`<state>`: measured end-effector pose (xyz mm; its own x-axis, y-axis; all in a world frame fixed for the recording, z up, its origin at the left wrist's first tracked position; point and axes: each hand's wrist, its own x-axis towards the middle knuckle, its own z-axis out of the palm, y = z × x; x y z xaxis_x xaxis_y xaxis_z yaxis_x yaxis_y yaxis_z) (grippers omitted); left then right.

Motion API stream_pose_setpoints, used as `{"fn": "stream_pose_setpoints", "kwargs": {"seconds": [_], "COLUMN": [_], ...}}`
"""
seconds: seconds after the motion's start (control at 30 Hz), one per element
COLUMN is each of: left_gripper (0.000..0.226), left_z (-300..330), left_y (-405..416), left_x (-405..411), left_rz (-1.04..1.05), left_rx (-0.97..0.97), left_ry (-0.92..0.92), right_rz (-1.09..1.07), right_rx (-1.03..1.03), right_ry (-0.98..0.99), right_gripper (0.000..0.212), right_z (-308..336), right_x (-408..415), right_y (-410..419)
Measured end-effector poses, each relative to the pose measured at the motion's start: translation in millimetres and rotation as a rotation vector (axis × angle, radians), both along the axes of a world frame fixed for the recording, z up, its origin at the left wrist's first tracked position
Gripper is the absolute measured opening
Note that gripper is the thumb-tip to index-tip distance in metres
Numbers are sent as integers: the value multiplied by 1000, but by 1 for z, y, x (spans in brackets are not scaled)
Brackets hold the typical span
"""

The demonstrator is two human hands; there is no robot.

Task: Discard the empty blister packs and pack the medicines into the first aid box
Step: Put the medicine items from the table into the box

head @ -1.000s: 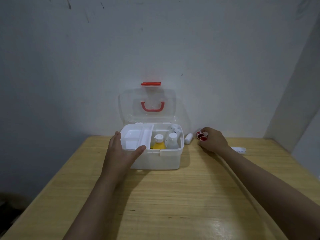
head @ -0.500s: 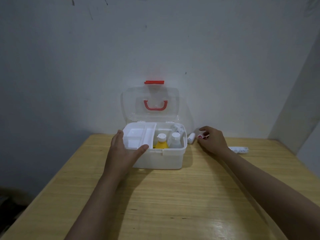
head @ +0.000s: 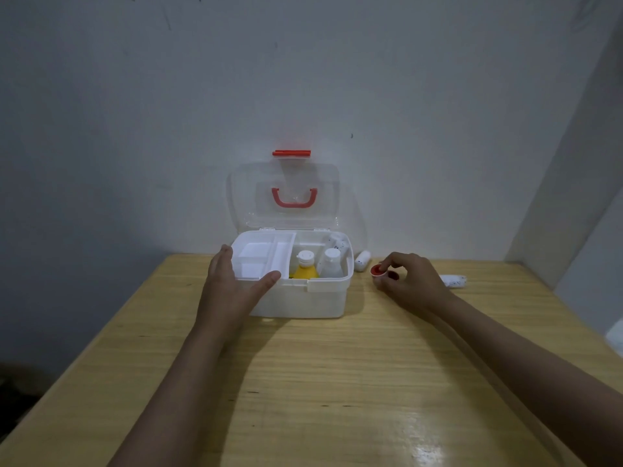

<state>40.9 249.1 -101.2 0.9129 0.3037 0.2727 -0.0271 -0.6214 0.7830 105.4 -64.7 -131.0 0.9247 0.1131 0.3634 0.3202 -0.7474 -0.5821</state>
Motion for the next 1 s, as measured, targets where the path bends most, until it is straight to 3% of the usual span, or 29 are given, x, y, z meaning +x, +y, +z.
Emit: {"fn": "stream_pose_setpoints", "kwargs": {"seconds": [0.3,0.5,0.8,1.0], "left_gripper": [101,102,102,100], "left_z": [-1,-3,-5,-2], "left_y": [0,2,5,1], "left_x": [1,3,5,3], "left_rz": [4,-2,-6,-1], "left_rx": [15,18,23,17], "left_ry": [4,5,8,-13], "right_rz": [68,35,-54,22], "right_rx": [-132,-149,-370,-247], "right_ry": [58,-63,-112,117], "right_gripper": [15,22,26,20], "right_z": [-5,-5,-8,3], "right_x": [-5,-12,-15,-13], "right_y": [3,0,6,11]}}
